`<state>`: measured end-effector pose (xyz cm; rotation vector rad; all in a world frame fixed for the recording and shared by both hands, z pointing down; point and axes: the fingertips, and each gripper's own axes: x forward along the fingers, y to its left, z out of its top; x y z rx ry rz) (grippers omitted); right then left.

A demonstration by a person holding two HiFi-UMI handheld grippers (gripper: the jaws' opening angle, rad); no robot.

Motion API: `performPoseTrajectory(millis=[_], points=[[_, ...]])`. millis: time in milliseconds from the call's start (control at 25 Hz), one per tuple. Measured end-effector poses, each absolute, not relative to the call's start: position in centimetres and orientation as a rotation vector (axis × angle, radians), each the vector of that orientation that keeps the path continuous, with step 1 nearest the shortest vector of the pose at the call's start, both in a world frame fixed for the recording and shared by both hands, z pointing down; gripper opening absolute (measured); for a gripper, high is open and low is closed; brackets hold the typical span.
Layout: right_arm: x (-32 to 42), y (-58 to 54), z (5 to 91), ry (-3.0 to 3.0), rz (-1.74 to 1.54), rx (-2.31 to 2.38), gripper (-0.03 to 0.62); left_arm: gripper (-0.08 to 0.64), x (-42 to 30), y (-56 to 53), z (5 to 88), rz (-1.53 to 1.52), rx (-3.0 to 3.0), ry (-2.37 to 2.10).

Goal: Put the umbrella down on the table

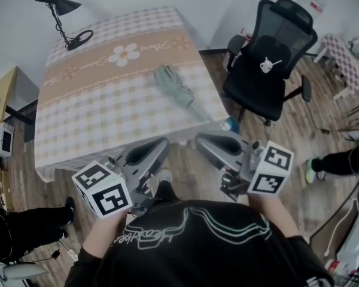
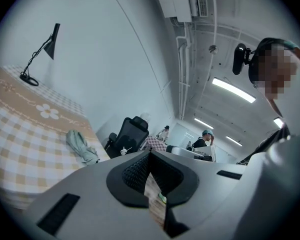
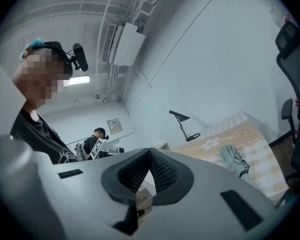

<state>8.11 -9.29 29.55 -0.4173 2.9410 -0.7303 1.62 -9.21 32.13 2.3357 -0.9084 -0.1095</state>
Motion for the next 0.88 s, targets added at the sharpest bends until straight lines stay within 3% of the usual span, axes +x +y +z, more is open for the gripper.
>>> performPoseTrajectory(millis=[400, 720, 880], points=[[8.7, -4.2, 28.8, 3.000, -0.624, -0.416, 0.012, -0.003, 3.7, -4.3, 29.4, -0.107, 2.476, -0.889], [14.2, -4.4, 31.0, 2.997, -0.574, -0.413, 0.011, -0.003, 9.2, -4.4, 31.6, -0.093, 2.507, -0.902], [12.0, -2.4, 29.7, 3.005, -0.563, -0.432, 0.011, -0.003, 6.9, -2.5, 30.3, -0.099, 2.514, -0.888]])
